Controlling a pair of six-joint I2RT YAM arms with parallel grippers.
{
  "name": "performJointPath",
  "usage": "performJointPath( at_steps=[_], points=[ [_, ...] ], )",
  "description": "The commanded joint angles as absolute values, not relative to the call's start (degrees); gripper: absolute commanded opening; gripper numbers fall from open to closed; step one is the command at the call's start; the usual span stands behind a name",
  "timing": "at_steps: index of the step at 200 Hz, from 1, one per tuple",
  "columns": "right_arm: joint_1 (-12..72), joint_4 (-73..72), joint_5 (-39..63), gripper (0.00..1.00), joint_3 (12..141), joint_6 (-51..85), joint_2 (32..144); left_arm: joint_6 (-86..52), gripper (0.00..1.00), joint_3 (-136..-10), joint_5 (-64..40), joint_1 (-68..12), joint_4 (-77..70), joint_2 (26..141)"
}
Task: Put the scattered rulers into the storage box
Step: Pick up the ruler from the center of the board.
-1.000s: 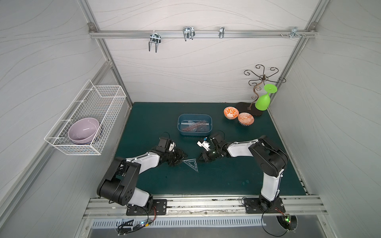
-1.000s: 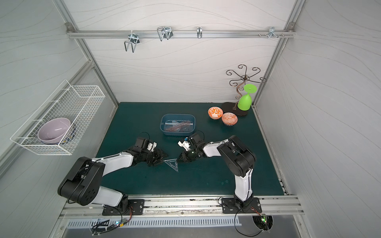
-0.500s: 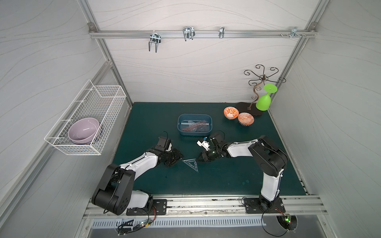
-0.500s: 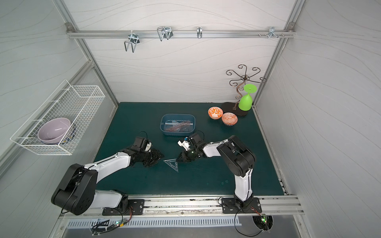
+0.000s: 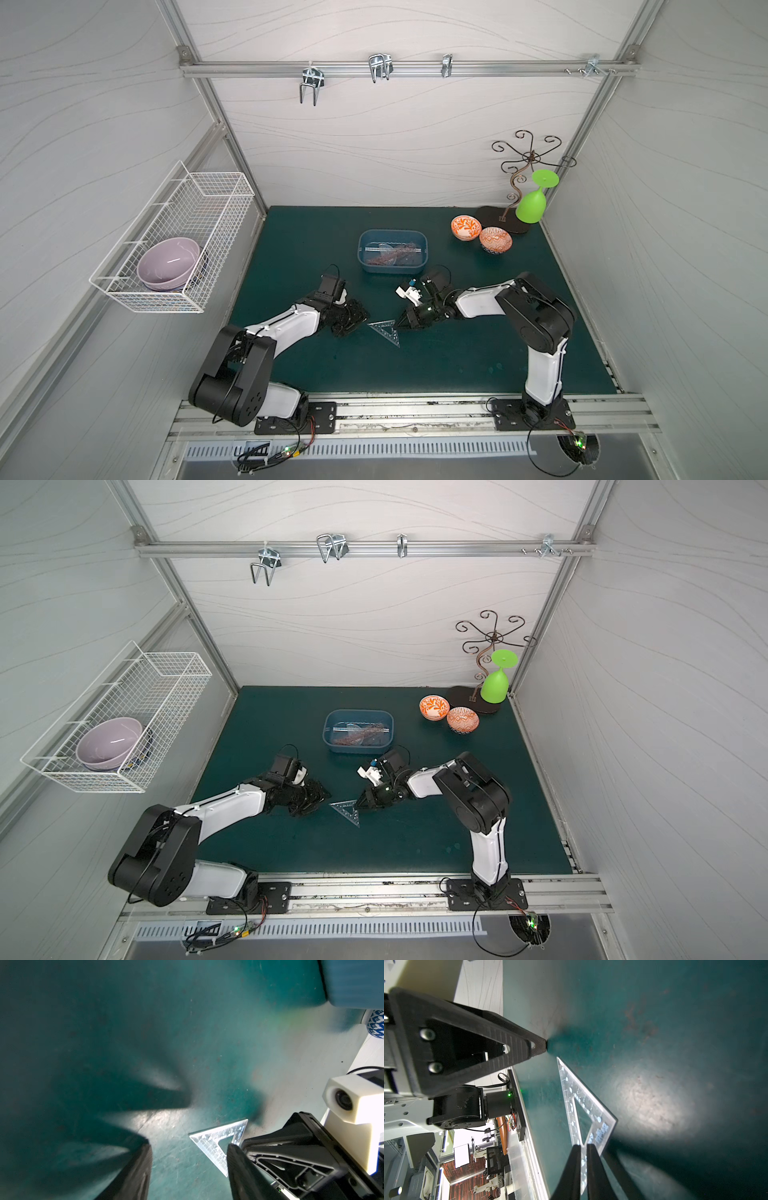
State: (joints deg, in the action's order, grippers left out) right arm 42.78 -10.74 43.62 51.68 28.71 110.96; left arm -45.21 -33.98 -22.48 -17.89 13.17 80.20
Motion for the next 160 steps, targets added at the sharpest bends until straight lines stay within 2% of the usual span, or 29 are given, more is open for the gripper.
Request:
performJointPath(
  at_steps=[1,160],
  points=[
    [43.28,-11.59,44.38,0.12,51.86,28.5,112.28,-44.63,0.62,-35.61,-21.77,-17.93,12.61,81.64],
    [43.07,-9.89,42.92,0.12,51.07,26.19,114.21,-46.77,0.59,-35.26,-25.02,-18.19,7.14,86.05]
  ],
)
